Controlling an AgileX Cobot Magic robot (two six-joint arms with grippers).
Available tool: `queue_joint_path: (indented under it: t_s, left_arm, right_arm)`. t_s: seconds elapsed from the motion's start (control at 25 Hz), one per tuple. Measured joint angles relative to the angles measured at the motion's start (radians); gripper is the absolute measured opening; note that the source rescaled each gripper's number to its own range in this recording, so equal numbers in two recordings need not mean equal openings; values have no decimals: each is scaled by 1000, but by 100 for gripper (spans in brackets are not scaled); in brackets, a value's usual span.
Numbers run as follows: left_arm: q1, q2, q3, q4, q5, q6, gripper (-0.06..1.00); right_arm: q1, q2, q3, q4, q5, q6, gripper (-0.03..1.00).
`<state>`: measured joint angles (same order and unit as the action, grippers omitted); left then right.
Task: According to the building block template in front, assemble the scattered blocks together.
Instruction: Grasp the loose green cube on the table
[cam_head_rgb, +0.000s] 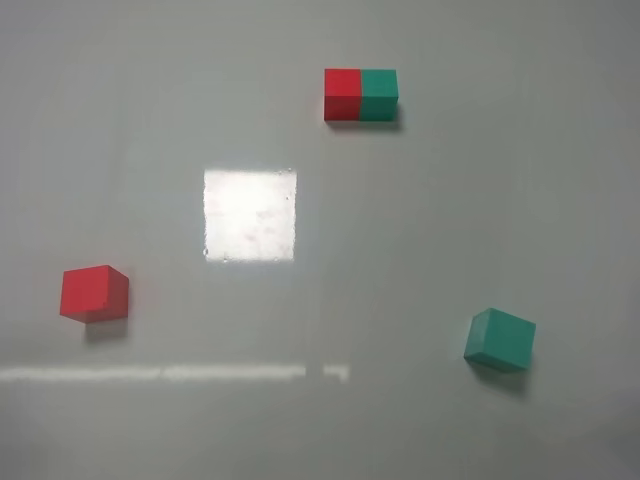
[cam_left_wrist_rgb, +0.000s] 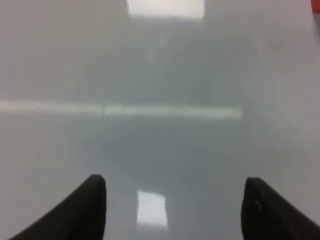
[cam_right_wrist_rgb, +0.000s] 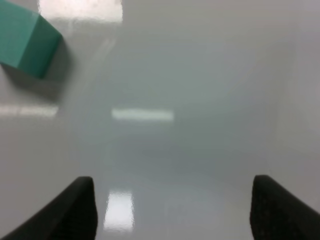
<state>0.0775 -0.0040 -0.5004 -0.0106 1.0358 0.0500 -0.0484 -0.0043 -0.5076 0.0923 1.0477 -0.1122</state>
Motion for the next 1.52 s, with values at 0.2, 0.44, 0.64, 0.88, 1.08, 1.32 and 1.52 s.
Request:
queue_joint_path:
  t_s: [0.2, 0.44, 0.64, 0.88, 1.08, 1.32, 1.52]
  left_arm:
    - [0, 0, 0, 0, 0, 0, 52]
    - [0, 0, 0, 0, 0, 0, 52]
    - [0, 0, 0, 0, 0, 0, 52]
    - [0, 0, 0, 0, 0, 0, 52]
    - [0, 0, 0, 0, 0, 0, 52]
    - [0, 0, 0, 0, 0, -2, 52]
    - [0, 0, 0, 0, 0, -3, 52]
  right_arm:
    - [0, 0, 0, 0, 0, 0, 67]
    - [0, 0, 0, 0, 0, 0, 67]
    - [0, 0, 0, 0, -3, 0, 61]
    - [0, 99, -142, 0, -51, -68, 56]
    - [0, 358, -337, 153, -51, -304, 56]
    - [56, 558, -368, 365, 0, -676, 84]
    - [214, 648, -368, 236, -6, -747, 97]
